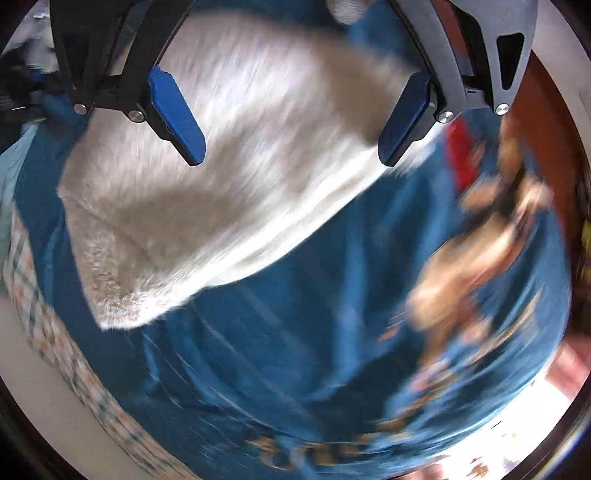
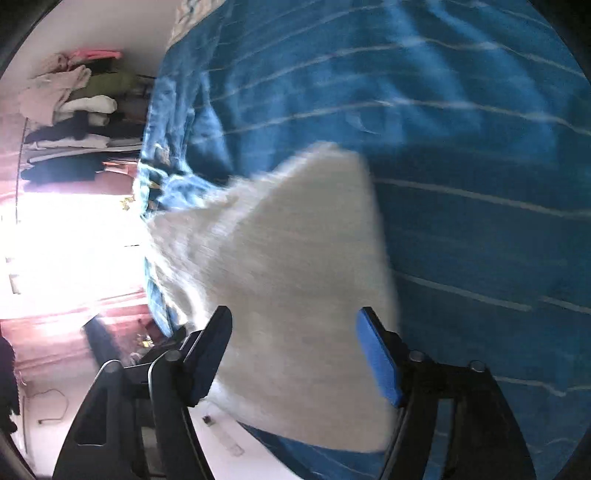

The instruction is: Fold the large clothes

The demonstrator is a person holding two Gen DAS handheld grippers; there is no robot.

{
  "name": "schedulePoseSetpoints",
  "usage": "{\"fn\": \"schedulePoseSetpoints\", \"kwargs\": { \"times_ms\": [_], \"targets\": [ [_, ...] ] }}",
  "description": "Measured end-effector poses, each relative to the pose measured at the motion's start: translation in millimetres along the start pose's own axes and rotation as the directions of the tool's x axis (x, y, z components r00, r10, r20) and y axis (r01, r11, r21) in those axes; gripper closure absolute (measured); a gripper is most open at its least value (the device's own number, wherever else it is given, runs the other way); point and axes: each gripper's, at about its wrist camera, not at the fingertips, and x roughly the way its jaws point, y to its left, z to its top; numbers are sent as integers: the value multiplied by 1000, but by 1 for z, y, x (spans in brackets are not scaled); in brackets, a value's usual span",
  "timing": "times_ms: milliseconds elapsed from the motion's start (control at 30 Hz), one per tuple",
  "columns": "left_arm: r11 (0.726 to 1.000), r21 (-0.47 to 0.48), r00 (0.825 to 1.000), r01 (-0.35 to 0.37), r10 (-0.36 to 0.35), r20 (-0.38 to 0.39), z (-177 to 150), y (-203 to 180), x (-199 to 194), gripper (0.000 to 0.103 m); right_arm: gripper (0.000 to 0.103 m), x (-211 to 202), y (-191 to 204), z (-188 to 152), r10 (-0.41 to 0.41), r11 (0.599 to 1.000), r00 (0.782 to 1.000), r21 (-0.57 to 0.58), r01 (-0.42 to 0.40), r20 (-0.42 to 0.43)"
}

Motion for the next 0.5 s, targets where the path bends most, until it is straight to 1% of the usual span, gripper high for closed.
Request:
{"fn": "schedulePoseSetpoints", "kwargs": {
  "times_ms": [33,67,100,133,167,200,233,267,300,333,400,433,467,500],
  "targets": [
    [999,-47,1000,-6,6,7,-12,14,-11,7,31,8,-17,-4,28,999,999,18,-27,-35],
    [996,-89,1000,3,-3,3,-21,24,-14,7,31,18,-28,-2,68,997,996,32,-66,-56],
    [986,-161,999,39,-42,-16,-34,40,-13,7,31,33,-37,-3,112,993,989,48,-108,-92],
    [977,-203,997,67,-75,-30,-41,47,-9,7,31,48,-46,-3,160,986,980,67,-153,-116],
    [964,-246,992,103,-118,-48,-47,53,0,7,31,70,-51,-2,236,970,964,89,-227,-124],
    [951,-282,987,127,-151,-62,-54,55,8,7,27,79,-56,-4,302,951,944,112,-289,-129],
    [934,-321,980,157,-188,-68,-57,57,19,7,24,88,-57,-1,340,938,932,121,-326,-124],
    [919,-348,973,186,-220,-62,-58,57,25,7,22,94,-56,2,392,918,913,123,-378,-117],
    [897,-377,963,232,-265,-38,-55,57,32,7,18,100,-52,6,427,902,897,118,-414,-116],
    [884,-393,960,255,-280,-9,-51,56,35,10,18,105,-47,9,437,898,891,107,-426,-119],
    [873,-389,954,294,-295,57,-40,52,39,10,17,113,-38,17,441,897,888,75,-435,-129],
    [876,-386,956,290,-285,72,-36,50,39,18,17,118,-30,19,432,902,891,54,-429,-136],
    [874,-386,955,295,-284,88,-31,48,40,36,17,118,-26,19,429,903,894,39,-428,-132],
    [873,-385,954,299,-284,96,-26,46,38,47,20,120,-21,20,431,902,894,37,-429,-121]
  ]
}}
